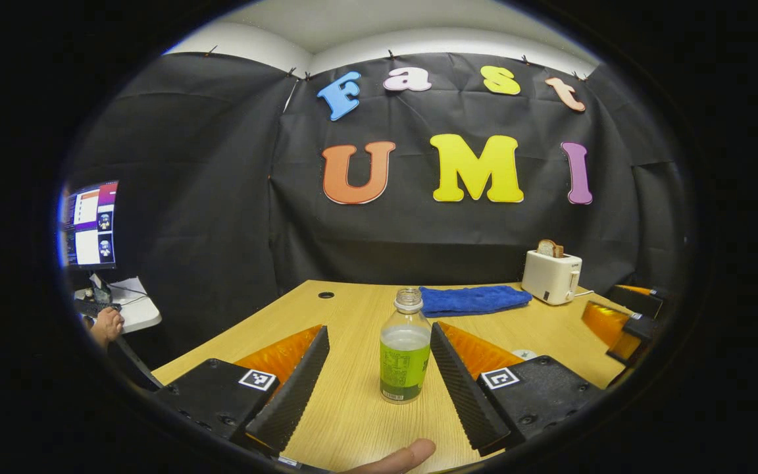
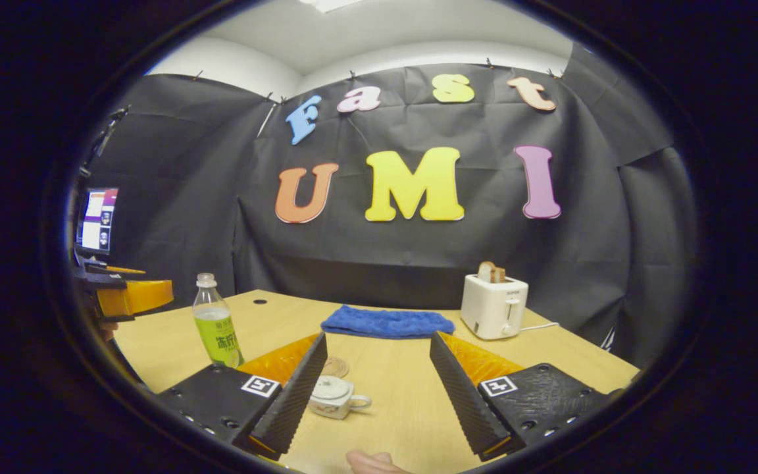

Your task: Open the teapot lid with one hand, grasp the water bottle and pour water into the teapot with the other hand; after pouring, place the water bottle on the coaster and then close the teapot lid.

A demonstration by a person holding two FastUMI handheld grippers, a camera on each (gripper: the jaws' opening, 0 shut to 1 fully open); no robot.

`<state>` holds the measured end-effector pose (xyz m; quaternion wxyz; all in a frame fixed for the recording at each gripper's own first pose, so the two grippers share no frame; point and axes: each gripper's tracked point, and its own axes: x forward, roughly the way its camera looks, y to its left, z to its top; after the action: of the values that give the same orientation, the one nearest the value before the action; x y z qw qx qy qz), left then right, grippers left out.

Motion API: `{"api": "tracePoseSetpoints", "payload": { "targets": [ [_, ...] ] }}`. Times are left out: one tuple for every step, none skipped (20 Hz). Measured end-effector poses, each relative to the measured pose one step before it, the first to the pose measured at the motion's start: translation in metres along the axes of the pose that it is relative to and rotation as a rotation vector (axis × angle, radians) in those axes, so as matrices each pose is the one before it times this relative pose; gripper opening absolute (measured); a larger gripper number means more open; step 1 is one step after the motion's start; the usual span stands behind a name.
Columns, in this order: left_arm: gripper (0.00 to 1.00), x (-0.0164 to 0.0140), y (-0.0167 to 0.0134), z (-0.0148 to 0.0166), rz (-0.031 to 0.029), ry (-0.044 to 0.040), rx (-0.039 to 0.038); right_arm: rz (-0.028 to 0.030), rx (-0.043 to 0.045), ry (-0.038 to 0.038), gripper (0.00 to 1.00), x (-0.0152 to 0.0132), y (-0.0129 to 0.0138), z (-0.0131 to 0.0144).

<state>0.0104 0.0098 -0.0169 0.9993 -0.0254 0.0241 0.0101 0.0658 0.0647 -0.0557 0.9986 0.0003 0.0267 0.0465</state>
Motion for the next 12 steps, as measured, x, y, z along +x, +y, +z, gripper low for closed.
{"api": "tracePoseSetpoints", "payload": {
  "targets": [
    [0.97, -0.00071, 0.00029, 0.00097, -0.00203, -0.00404, -0.00113, 0.02256, 0.00818, 0.01810, 0.95, 0.00958, 0.01002, -0.00774],
    [0.97, 0.00010, -0.00065, 0.00105, -0.00166, -0.00258, -0.00053, 0.02142, 0.01312, 0.01303, 0.95, 0.00779, 0.00822, -0.00614],
    [0.97, 0.00004, 0.00008, -0.00023, -0.00248, -0.00214, 0.00298, 0.01163, 0.00925, 0.00184, 0.95, 0.00853, 0.00580, -0.00394],
    [0.97, 0.00005, 0.00049, 0.00060, 0.00152, -0.00085, 0.00569, -0.00861, -0.00381, 0.01021, 0.95, 0.00937, 0.00197, -0.00366],
    [0.97, 0.00078, 0.00207, -0.00084, 0.00657, 0.00300, 0.00615, -0.00484, -0.00308, 0.00957, 0.97, 0.00757, 0.00092, -0.00842],
    [0.97, 0.00043, 0.00337, -0.00090, 0.00988, 0.00358, 0.00167, 0.00355, 0.00634, 0.02137, 0.95, 0.00859, 0.00328, -0.00752],
    [0.97, 0.00089, 0.00159, -0.00212, 0.00329, 0.00401, -0.00029, -0.00090, 0.00862, 0.02737, 0.96, 0.00980, 0.00216, -0.00929],
    [0.97, 0.00181, 0.00000, -0.00159, -0.00166, 0.00450, -0.00205, -0.00277, 0.01270, 0.03018, 0.95, 0.00708, -0.00006, -0.00926],
    [0.97, 0.00028, 0.00070, -0.00133, -0.00062, 0.00549, -0.00131, 0.01487, 0.01775, 0.02876, 0.96, 0.00438, 0.00321, -0.00940],
    [0.97, 0.00086, 0.00099, -0.00036, 0.00170, 0.00287, -0.00115, 0.00124, 0.01960, 0.02066, 0.94, 0.00445, 0.00071, -0.00632],
    [0.97, 0.00010, 0.00016, -0.00087, 0.00163, 0.00209, -0.00093, 0.00243, 0.00903, 0.01850, 0.92, 0.00242, -0.00079, -0.00543],
    [0.97, 0.00011, 0.00074, -0.00043, 0.00213, 0.00218, 0.00107, -0.00224, -0.00114, 0.00950, 0.82, 0.00288, 0.00006, -0.00307]
  ]
}}
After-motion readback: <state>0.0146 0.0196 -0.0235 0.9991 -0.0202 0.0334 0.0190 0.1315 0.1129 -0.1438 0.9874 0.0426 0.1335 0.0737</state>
